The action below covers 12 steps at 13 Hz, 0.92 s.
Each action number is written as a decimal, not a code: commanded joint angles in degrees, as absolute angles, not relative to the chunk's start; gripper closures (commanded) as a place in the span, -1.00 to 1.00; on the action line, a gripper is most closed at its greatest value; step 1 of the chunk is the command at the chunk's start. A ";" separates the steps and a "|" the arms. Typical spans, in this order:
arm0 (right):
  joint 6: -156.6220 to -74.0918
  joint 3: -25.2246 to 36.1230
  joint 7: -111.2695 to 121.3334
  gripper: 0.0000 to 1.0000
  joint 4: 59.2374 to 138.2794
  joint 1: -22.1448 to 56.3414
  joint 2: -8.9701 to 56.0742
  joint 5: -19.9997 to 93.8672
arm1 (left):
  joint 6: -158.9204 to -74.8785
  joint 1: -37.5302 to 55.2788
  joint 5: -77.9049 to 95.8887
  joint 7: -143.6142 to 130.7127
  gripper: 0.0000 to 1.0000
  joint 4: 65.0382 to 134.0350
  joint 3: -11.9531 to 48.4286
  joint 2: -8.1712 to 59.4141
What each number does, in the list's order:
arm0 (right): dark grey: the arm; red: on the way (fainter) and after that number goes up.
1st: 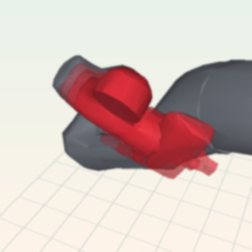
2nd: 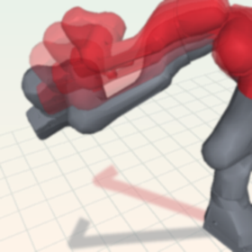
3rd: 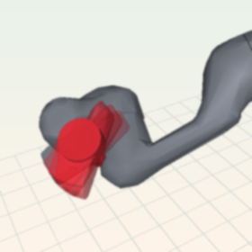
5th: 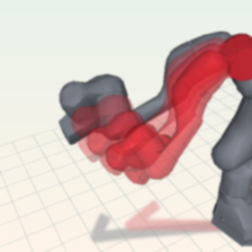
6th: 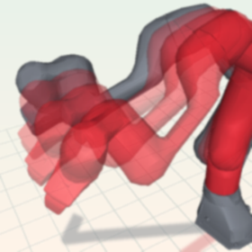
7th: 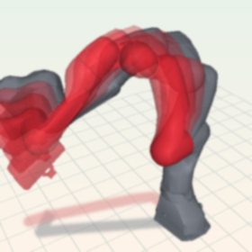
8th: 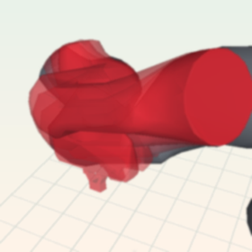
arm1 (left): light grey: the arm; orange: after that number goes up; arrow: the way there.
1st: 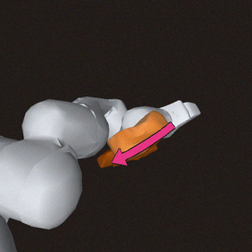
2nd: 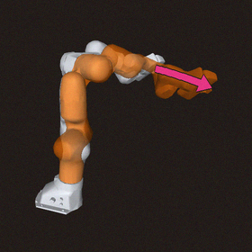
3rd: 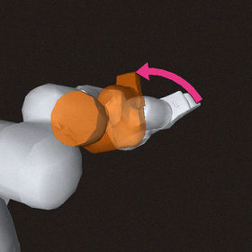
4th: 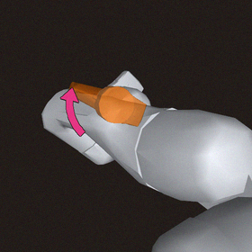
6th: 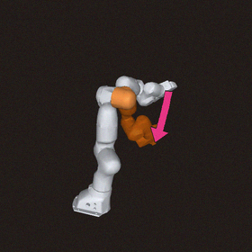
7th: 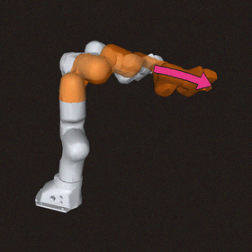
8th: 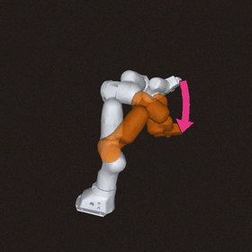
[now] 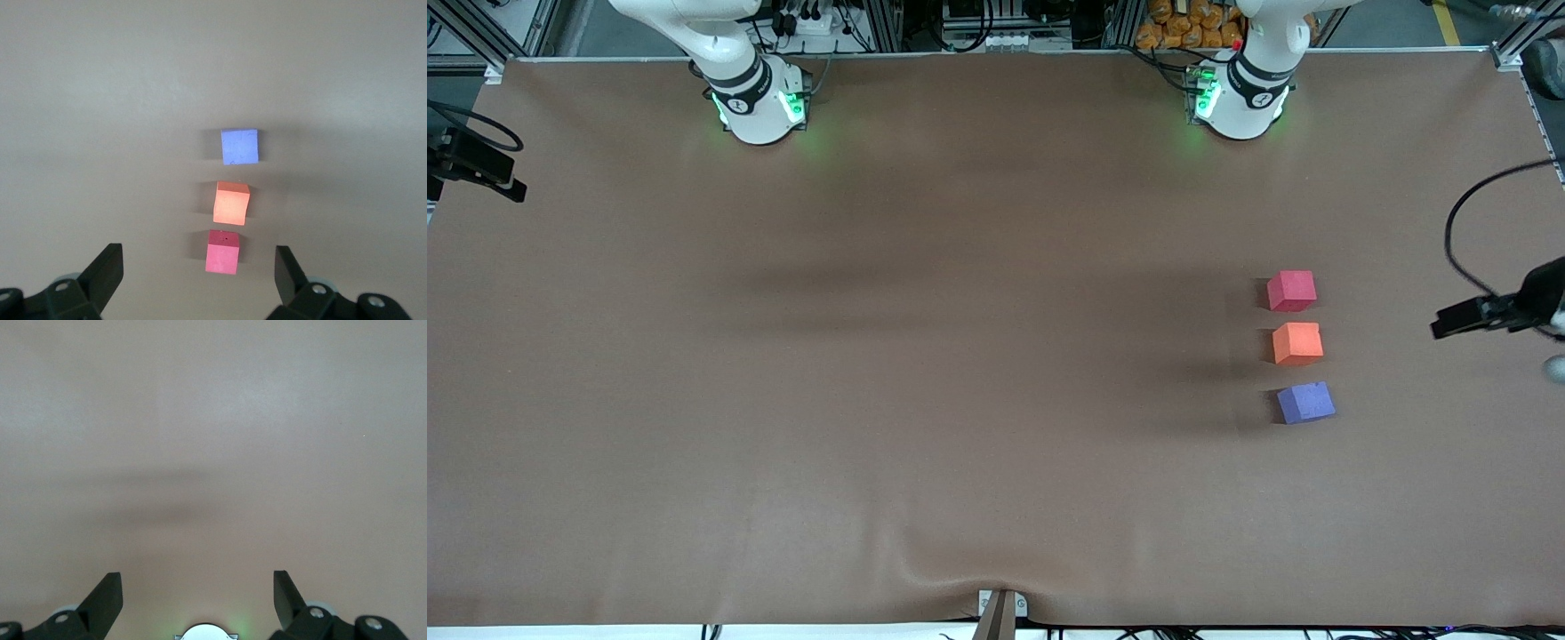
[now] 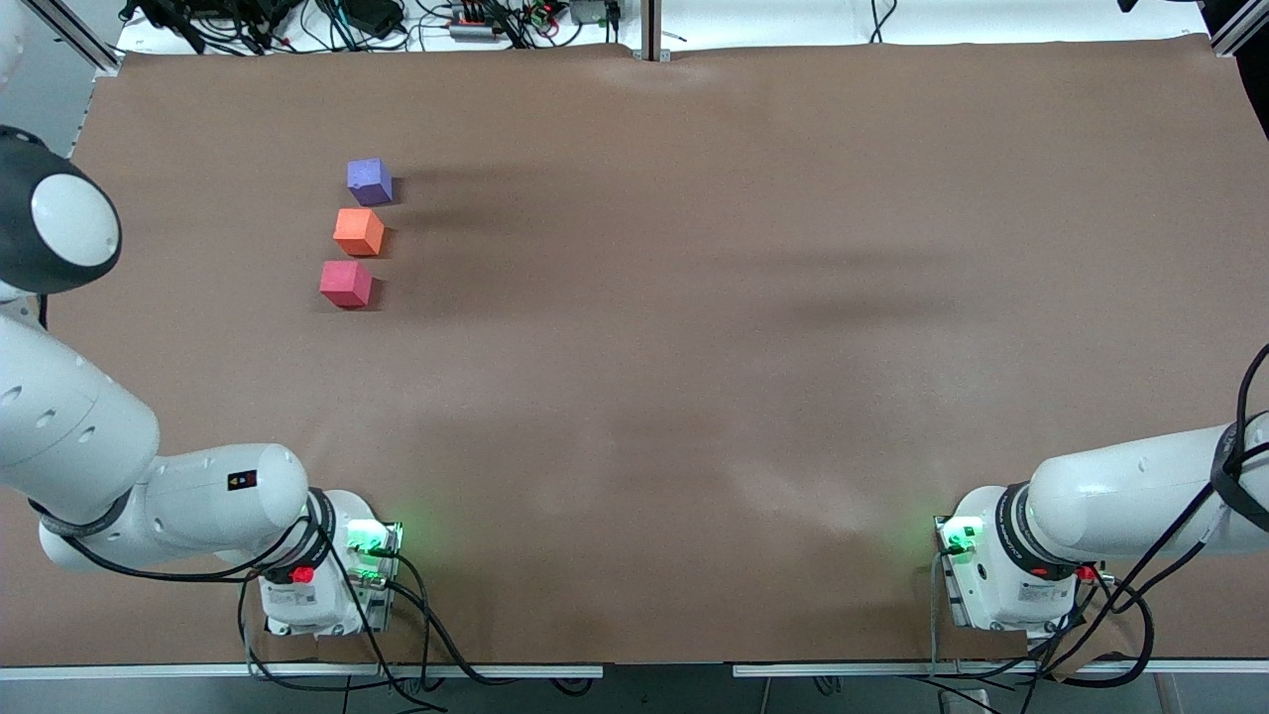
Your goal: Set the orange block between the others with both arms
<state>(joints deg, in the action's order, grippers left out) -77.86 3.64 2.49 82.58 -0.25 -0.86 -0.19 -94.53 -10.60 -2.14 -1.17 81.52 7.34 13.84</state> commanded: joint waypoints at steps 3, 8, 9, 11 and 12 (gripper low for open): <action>-77.34 3.43 1.49 -1.00 81.83 -0.35 -0.53 -0.26 | -89.47 -10.72 -1.58 -0.52 -1.00 82.18 9.49 8.79; -77.26 3.43 1.49 -1.00 81.83 -0.35 -0.53 -0.26 | -87.98 -10.90 -0.70 -0.53 -1.00 82.35 9.49 7.91; -77.26 3.43 1.49 -1.00 81.83 -0.35 -0.53 -0.26 | -87.98 -10.90 -0.70 -0.53 -1.00 82.35 9.49 7.91; -77.26 3.43 1.49 -1.00 81.83 -0.35 -0.53 -0.26 | -87.98 -10.90 -0.35 -0.44 -1.00 82.35 9.49 7.91; -77.26 3.43 1.49 -1.00 81.83 -0.35 -0.53 -0.26 | -87.98 -10.90 -0.09 -0.35 -1.00 82.35 9.49 7.91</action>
